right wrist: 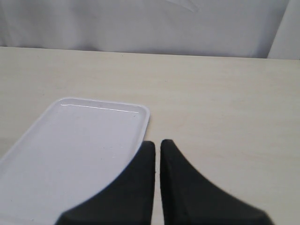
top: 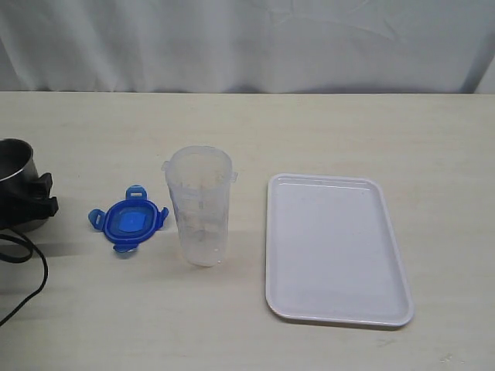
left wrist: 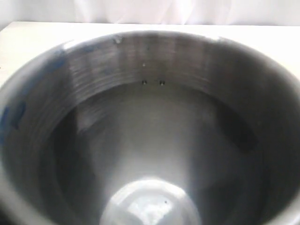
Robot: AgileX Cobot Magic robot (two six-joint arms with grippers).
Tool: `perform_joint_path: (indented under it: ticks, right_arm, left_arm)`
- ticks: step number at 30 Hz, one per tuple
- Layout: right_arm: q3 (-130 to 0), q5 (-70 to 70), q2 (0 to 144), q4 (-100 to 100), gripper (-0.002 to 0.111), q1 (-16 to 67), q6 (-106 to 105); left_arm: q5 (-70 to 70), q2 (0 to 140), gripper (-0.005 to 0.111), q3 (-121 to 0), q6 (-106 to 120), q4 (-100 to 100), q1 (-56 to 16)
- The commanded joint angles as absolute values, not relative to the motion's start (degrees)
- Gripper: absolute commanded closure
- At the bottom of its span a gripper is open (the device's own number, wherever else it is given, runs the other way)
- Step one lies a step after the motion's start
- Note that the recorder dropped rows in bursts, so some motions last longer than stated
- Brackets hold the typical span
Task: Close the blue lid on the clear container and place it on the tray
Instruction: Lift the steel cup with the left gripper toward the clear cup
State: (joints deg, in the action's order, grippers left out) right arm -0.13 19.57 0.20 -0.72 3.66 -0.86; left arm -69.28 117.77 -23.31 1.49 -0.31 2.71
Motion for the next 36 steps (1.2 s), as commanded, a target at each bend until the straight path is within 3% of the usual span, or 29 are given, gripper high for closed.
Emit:
perform_joint_path:
  ticks: [1, 5, 13, 34, 36]
  right_arm:
    - [0.0, 19.59, 0.0, -0.65, 0.104, 3.48, -0.76]
    - [0.0, 19.59, 0.0, -0.65, 0.104, 3.48, -0.76]
    - [0.0, 19.59, 0.0, -0.65, 0.104, 3.48, -0.76]
    - [0.0, 19.59, 0.0, -0.65, 0.104, 3.48, -0.76]
    - [0.0, 19.59, 0.0, -0.65, 0.104, 3.48, -0.76]
  left_arm:
    - [-69.96, 117.84, 0.017, -23.64, 1.03, -0.6, 2.92]
    - [-69.96, 117.84, 0.037, -23.64, 1.03, -0.5, 2.92]
    - [-69.96, 117.84, 0.105, -23.64, 1.03, 4.42, 2.92]
    - [-69.96, 103.31, 0.107, -25.52, -9.37, 22.11, 2.92]
    - [-64.14, 102.01, 0.107, -29.52, -10.15, 23.45, 1.65]
